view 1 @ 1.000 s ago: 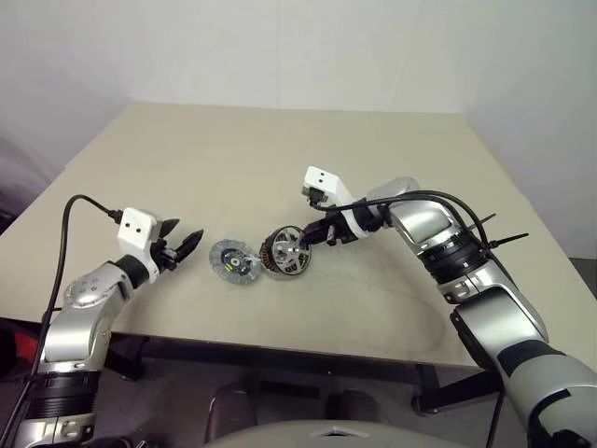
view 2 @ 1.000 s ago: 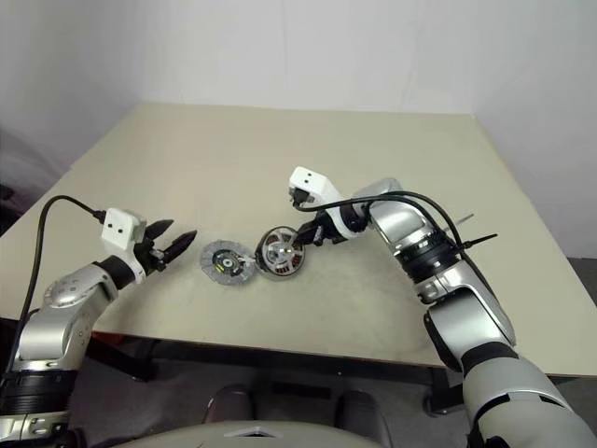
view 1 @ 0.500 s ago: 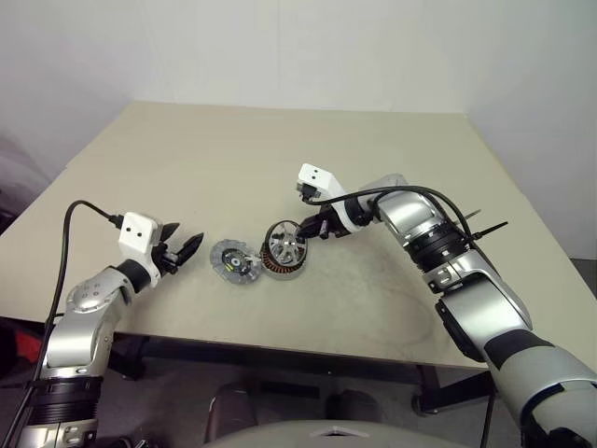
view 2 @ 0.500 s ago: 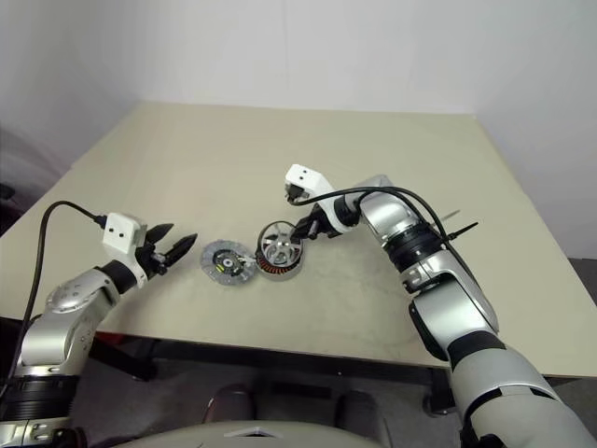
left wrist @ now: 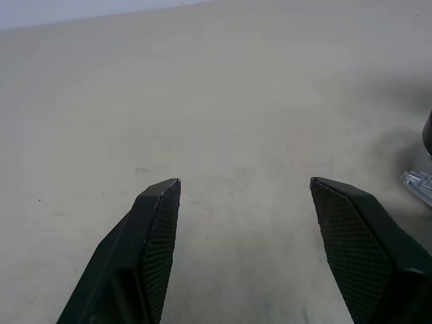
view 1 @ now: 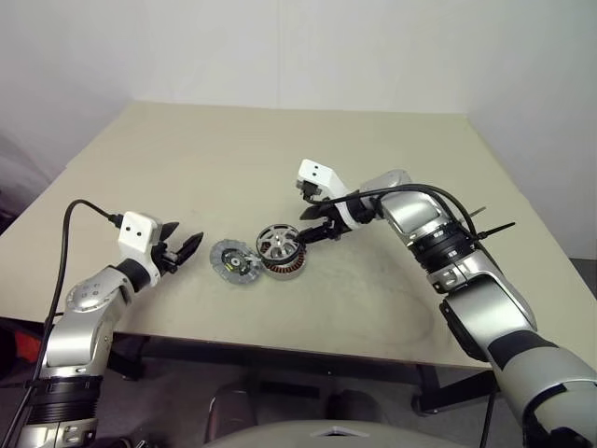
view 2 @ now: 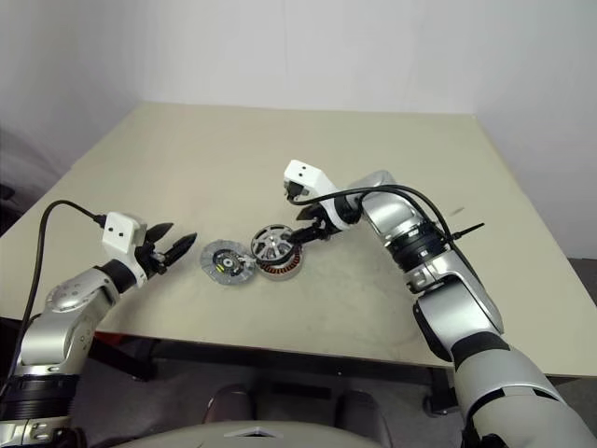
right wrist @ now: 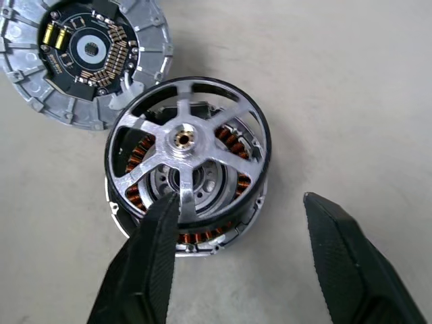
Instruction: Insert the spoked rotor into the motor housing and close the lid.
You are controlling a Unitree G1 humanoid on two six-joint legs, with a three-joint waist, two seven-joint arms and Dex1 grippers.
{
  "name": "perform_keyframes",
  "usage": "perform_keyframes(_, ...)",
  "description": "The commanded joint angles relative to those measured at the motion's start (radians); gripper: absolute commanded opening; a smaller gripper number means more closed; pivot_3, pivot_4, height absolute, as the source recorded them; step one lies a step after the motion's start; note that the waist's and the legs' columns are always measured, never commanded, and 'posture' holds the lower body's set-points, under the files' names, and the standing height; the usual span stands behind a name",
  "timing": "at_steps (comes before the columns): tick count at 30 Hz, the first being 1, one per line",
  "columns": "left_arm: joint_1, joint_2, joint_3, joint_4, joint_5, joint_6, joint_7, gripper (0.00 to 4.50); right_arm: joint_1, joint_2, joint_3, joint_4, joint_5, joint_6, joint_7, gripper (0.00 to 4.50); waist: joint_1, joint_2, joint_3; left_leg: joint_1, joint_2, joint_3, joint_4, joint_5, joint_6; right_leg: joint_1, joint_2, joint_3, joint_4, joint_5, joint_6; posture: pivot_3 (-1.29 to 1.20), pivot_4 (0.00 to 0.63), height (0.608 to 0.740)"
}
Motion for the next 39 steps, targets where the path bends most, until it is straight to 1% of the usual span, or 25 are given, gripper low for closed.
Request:
perform_keyframes(1, -0.017, 0.015, 0.023, -0.023, -0.004, -0.015, -0.005, 3.24, -0.016, -0.011, -0.035, -0.043, 0.017, 0.003, -0.001, 3.11, 0.000, 0.000, 0.000, 0.000, 0.000, 0.000, 0.000, 0.000, 0.000, 0.000, 0.000, 0.000, 0.000, 0.000, 0.000, 0.00, 0.000, 0.740)
perform_keyframes(9, -0.018, 0.014, 0.019, -0.018, -0.003, -0.015, -0.007, 3.24, -0.039, -0.005, -0.085, -0.051, 0.040, 0.028, -0.020, 3.11, 0.000, 0.000, 0.000, 0.000, 0.000, 0.000, 0.000, 0.000, 0.000, 0.000, 0.000, 0.000, 0.000, 0.000, 0.000, 0.00, 0.000, 0.740)
perform_keyframes(18, -0.027, 0.017, 0.017, -0.009, -0.001, -0.015, -0.016, 3.24, -0.026, 0.005, -0.110, -0.080, 0.068, 0.053, -0.046, 3.11, 0.000, 0.000, 0.000, 0.000, 0.000, 0.000, 0.000, 0.000, 0.000, 0.000, 0.000, 0.000, 0.000, 0.000, 0.000, 0.00, 0.000, 0.740)
perform_keyframes(22, -0.030, 0.016, 0.017, -0.009, 0.000, -0.014, -0.017, 3.24, 0.005, 0.014, -0.143, -0.126, 0.091, 0.004, -0.068, 3.11, 0.000, 0.000, 0.000, 0.000, 0.000, 0.000, 0.000, 0.000, 0.000, 0.000, 0.000, 0.000, 0.000, 0.000, 0.000, 0.00, 0.000, 0.740)
perform_keyframes(23, -0.032, 0.015, 0.016, -0.008, 0.000, -0.014, -0.016, 3.24, 0.027, 0.015, -0.140, -0.140, 0.081, -0.038, -0.086, 3.11, 0.001, 0.000, 0.000, 0.000, 0.000, 0.000, 0.000, 0.000, 0.000, 0.000, 0.000, 0.000, 0.000, 0.000, 0.000, 0.00, 0.000, 0.740)
perform_keyframes(24, -0.032, 0.014, 0.015, -0.009, 0.001, -0.013, -0.015, 3.24, 0.051, 0.020, -0.143, -0.150, 0.072, -0.080, -0.110, 2.94, 0.001, 0.000, 0.000, 0.000, 0.000, 0.000, 0.000, 0.000, 0.000, 0.000, 0.000, 0.000, 0.000, 0.000, 0.000, 0.00, 0.000, 0.740)
perform_keyframes(26, -0.033, 0.013, 0.013, -0.010, 0.001, -0.012, -0.014, 3.24, 0.079, 0.027, -0.146, -0.164, 0.083, -0.083, -0.120, 2.53, 0.001, -0.001, -0.001, 0.000, 0.000, 0.000, 0.000, 0.000, 0.000, 0.000, 0.000, 0.000, 0.000, 0.000, 0.000, 0.00, 0.000, 0.740)
perform_keyframes(33, -0.038, 0.019, 0.015, -0.005, 0.001, -0.010, -0.020, 3.24, 0.140, 0.056, -0.133, -0.199, 0.102, -0.062, -0.140, 0.10, 0.000, -0.001, -0.001, 0.000, 0.000, 0.000, 0.000, 0.000, 0.000, 0.000, 0.000, 0.000, 0.000, 0.000, 0.000, 0.00, 0.000, 0.740)
perform_keyframes(34, -0.039, 0.020, 0.015, -0.004, 0.001, -0.009, -0.021, 3.24, 0.144, 0.063, -0.135, -0.196, 0.104, -0.068, -0.143, 0.04, 0.000, -0.001, -0.001, 0.000, 0.000, 0.000, 0.000, 0.000, 0.000, 0.000, 0.000, 0.000, 0.000, 0.000, 0.000, 0.00, 0.000, 0.740)
perform_keyframes(39, -0.040, 0.025, 0.019, -0.005, 0.001, -0.007, -0.023, 3.24, 0.154, 0.085, -0.131, -0.196, 0.117, -0.060, -0.136, 0.04, -0.001, -0.001, -0.001, 0.000, 0.000, 0.000, 0.000, 0.000, 0.000, 0.000, 0.000, 0.000, 0.000, 0.000, 0.000, 0.00, 0.000, 0.740)
